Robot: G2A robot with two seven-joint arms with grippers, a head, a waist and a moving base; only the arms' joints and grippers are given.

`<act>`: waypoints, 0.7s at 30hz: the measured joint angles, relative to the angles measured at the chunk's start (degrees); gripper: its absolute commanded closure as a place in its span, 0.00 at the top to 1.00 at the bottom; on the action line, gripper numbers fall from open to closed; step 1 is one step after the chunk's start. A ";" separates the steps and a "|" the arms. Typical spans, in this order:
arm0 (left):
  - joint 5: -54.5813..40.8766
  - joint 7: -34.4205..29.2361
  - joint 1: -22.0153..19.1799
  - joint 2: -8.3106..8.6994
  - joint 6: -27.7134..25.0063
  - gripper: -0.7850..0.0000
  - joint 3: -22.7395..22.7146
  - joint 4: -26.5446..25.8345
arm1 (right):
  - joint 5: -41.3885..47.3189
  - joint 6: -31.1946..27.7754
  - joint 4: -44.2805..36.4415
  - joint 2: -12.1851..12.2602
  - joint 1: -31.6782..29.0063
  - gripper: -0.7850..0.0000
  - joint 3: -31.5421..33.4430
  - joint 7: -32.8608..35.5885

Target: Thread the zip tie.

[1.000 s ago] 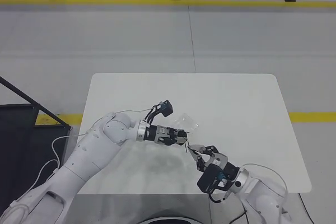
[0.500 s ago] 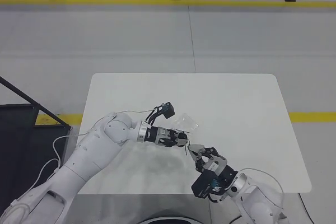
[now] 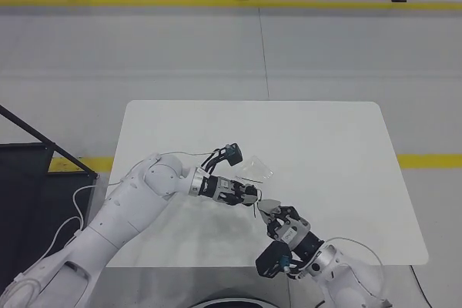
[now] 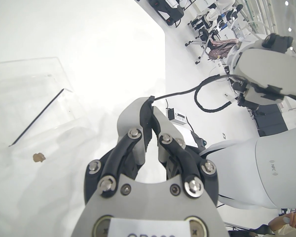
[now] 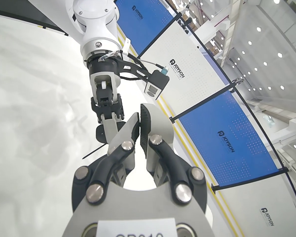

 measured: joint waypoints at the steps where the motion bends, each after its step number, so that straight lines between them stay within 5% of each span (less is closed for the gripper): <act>1: -0.07 -0.13 -0.02 0.00 0.04 0.00 0.03 -0.02 | -0.17 -0.11 0.03 -0.01 0.08 0.00 -0.13 0.28; 21: -0.18 -0.79 -0.29 0.09 0.53 0.00 0.24 -0.29 | -1.86 -5.60 0.15 0.11 1.38 0.00 -1.50 2.27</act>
